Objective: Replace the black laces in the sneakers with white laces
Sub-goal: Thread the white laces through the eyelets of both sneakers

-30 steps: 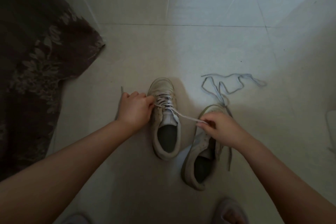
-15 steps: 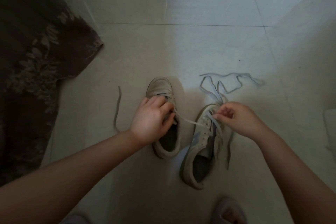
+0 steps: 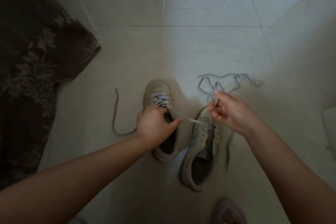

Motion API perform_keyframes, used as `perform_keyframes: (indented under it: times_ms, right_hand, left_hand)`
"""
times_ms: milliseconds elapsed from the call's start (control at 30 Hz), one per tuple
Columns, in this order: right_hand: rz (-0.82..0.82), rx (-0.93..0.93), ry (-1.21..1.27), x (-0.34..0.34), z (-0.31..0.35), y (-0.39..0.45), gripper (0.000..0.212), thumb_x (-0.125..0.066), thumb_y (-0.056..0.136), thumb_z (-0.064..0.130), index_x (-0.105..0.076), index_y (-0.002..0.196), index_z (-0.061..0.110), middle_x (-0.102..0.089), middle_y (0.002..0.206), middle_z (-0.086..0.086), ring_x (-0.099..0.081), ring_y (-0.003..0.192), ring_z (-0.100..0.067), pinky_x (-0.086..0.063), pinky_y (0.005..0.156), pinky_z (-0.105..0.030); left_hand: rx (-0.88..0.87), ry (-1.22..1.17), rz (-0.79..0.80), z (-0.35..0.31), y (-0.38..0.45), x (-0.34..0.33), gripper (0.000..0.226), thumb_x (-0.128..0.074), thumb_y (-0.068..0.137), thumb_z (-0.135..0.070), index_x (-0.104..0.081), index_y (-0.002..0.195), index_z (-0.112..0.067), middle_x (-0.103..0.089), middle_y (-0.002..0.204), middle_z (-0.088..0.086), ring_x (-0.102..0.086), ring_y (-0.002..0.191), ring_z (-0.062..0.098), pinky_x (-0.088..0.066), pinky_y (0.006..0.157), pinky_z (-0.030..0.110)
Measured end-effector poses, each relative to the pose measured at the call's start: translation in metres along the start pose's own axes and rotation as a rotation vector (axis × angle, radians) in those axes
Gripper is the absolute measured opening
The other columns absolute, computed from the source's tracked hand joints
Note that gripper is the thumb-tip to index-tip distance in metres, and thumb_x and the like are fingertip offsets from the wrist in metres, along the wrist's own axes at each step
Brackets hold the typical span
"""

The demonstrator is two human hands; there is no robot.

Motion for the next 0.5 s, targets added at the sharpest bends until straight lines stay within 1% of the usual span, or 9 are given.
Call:
perform_keyframes:
  times_ms: [67,133,200,233,300,333,400,433,500]
  right_hand:
    - [0.079,0.002,0.016,-0.025,0.004,0.001,0.015,-0.046,0.099,0.018,-0.052,0.087,0.01,-0.065,0.065,-0.005,-0.057,0.049,-0.011,-0.042,0.042,-0.018]
    - [0.233,-0.032,0.087,-0.055,-0.002,0.001,0.011,-0.046,0.097,0.01,-0.055,0.092,0.005,-0.07,0.079,-0.01,-0.068,0.067,-0.017,-0.054,0.056,-0.021]
    - [0.336,-0.07,0.13,-0.078,-0.012,0.0,0.012,-0.048,0.096,0.008,-0.058,0.093,0.005,-0.071,0.093,-0.014,-0.07,0.087,-0.024,-0.058,0.073,-0.028]
    - [0.352,-0.081,0.099,-0.083,-0.02,0.002,0.011,-0.05,0.095,0.01,-0.061,0.094,0.007,-0.071,0.096,-0.01,-0.069,0.09,-0.022,-0.057,0.078,-0.028]
    - [0.318,-0.043,-0.141,-0.085,-0.033,0.007,0.01,-0.057,0.093,0.018,-0.066,0.095,0.013,-0.07,0.085,0.003,-0.065,0.079,-0.009,-0.053,0.073,-0.02]
    - [0.27,-0.011,-0.275,-0.082,-0.04,0.012,0.012,-0.061,0.091,0.023,-0.068,0.096,0.015,-0.068,0.077,0.007,-0.062,0.071,-0.006,-0.05,0.068,-0.018]
    - [0.17,0.025,-0.374,-0.073,-0.049,0.021,0.016,-0.065,0.089,0.024,-0.07,0.098,0.011,-0.065,0.072,0.005,-0.06,0.064,-0.006,-0.05,0.066,-0.02]
    - [0.125,0.054,-0.399,-0.068,-0.05,0.025,0.016,-0.066,0.088,0.023,-0.07,0.097,0.011,-0.067,0.076,0.002,-0.062,0.068,-0.008,-0.052,0.07,-0.023]
    - [0.022,0.177,-0.52,-0.059,-0.043,0.028,0.013,-0.066,0.088,0.024,-0.072,0.094,0.015,-0.071,0.087,0.001,-0.065,0.082,-0.01,-0.05,0.08,-0.026]
  left_hand:
    - [0.123,-0.166,0.07,0.01,0.003,-0.01,0.037,-0.061,0.076,-0.057,-0.06,0.063,-0.022,-0.061,0.066,-0.007,-0.06,0.072,0.015,-0.046,0.068,0.027]
    - [0.187,-0.298,0.138,0.016,0.005,-0.021,0.035,-0.065,0.078,-0.043,-0.053,0.054,-0.02,-0.053,0.053,-0.006,-0.054,0.061,0.015,-0.038,0.059,0.026]
    - [0.201,-0.461,0.176,0.02,0.006,-0.027,0.025,-0.066,0.079,-0.03,-0.06,0.059,-0.018,-0.056,0.054,-0.004,-0.056,0.061,0.017,-0.039,0.057,0.027]
    - [0.218,-0.539,0.186,0.022,0.006,-0.029,0.015,-0.066,0.079,-0.025,-0.066,0.066,-0.018,-0.06,0.059,-0.003,-0.059,0.063,0.014,-0.043,0.06,0.027]
    - [0.253,-0.62,0.215,0.025,0.005,-0.029,0.007,-0.067,0.081,-0.012,-0.07,0.076,-0.017,-0.062,0.065,-0.002,-0.057,0.062,0.005,-0.044,0.063,0.023]
    - [0.255,-0.633,0.228,0.026,0.004,-0.029,0.006,-0.067,0.081,-0.009,-0.071,0.079,-0.013,-0.061,0.066,0.0,-0.054,0.062,0.007,-0.043,0.064,0.024]
    - [0.237,-0.663,0.242,0.026,0.005,-0.028,0.005,-0.068,0.082,-0.006,-0.071,0.078,-0.003,-0.055,0.06,0.001,-0.048,0.06,0.01,-0.039,0.062,0.025]
    - [0.233,-0.674,0.253,0.025,0.005,-0.026,0.009,-0.068,0.082,-0.006,-0.069,0.074,-0.004,-0.052,0.053,-0.005,-0.045,0.054,0.006,-0.038,0.059,0.023]
    - [0.247,-0.657,0.292,0.025,0.004,-0.026,0.019,-0.069,0.082,-0.006,-0.063,0.067,-0.016,-0.049,0.047,-0.009,-0.044,0.05,0.003,-0.038,0.056,0.019]
Point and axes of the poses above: each hand's wrist, its own y-axis towards the middle knuckle, its own x-axis out of the back of the hand, z = x × y, the point moved 10 cm from there along y, towards the middle knuckle
